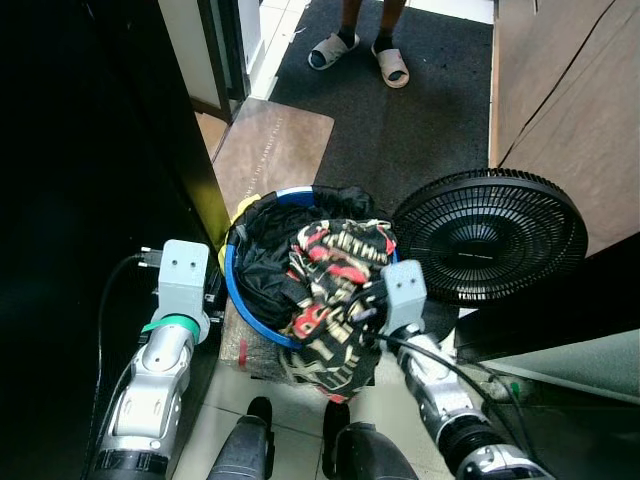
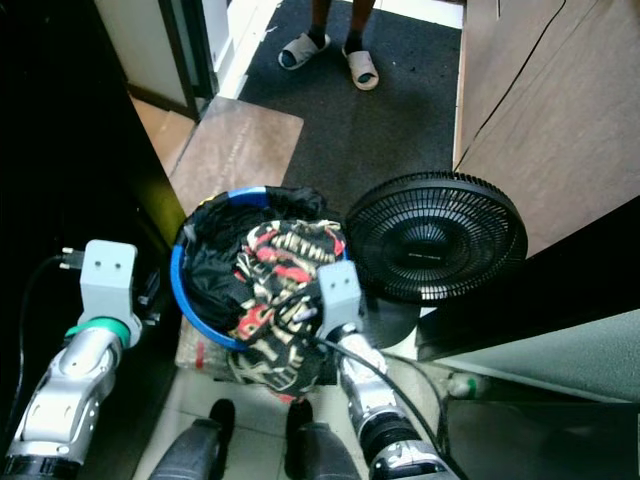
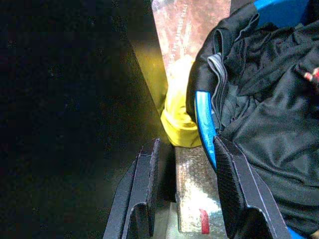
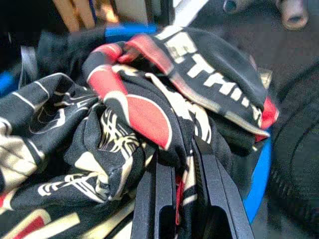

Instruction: Clothes washing

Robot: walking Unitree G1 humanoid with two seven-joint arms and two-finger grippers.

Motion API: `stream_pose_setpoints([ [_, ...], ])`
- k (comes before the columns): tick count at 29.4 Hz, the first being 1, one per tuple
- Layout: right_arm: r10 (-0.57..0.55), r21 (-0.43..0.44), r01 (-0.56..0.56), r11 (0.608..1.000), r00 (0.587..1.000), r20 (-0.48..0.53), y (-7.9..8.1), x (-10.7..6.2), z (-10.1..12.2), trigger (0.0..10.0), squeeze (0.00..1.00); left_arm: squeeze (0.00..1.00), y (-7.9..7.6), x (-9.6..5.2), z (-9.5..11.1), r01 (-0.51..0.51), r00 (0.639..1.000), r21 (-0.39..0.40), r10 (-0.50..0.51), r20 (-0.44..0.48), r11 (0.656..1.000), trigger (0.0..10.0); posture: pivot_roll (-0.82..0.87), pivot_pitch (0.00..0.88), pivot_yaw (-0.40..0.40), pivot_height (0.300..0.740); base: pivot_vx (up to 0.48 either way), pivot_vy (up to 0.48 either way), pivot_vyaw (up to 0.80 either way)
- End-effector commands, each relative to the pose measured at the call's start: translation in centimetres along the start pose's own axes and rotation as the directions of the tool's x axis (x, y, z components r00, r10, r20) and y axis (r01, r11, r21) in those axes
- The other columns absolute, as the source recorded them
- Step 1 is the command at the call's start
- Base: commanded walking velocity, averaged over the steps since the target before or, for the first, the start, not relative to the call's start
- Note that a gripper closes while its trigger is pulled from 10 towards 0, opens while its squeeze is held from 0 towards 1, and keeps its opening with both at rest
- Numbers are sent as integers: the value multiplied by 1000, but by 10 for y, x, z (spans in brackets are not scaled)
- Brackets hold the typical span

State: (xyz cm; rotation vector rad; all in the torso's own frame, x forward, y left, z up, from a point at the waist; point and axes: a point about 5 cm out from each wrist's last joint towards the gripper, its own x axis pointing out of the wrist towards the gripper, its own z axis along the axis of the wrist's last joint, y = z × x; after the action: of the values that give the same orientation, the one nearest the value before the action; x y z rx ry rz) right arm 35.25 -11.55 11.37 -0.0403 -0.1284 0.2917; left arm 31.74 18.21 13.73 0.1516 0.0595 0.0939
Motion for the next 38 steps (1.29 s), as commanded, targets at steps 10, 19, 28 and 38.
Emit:
stream_pose_setpoints([
  [10,-176,-82,233,969,885,430,-57,0,117,10000,0,0,8,7,36,-4,993,-60,11,117,998,10000,121,125,-6,740,0,0,0],
  [19,-190,-89,264,960,856,481,-65,-15,133,10000,0,0,6,6,65,23,977,-90,-3,212,996,10000,109,39,-15,740,0,0,0],
  [28,-246,-85,297,951,895,371,-48,-46,100,10000,0,0,1,-3,98,87,948,-122,-45,315,989,10000,100,0,-13,740,0,0,0],
  [38,-256,-128,300,945,925,281,-40,-44,71,10000,0,0,-12,-7,95,120,941,-140,-68,333,983,10000,101,0,-34,740,0,0,0],
])
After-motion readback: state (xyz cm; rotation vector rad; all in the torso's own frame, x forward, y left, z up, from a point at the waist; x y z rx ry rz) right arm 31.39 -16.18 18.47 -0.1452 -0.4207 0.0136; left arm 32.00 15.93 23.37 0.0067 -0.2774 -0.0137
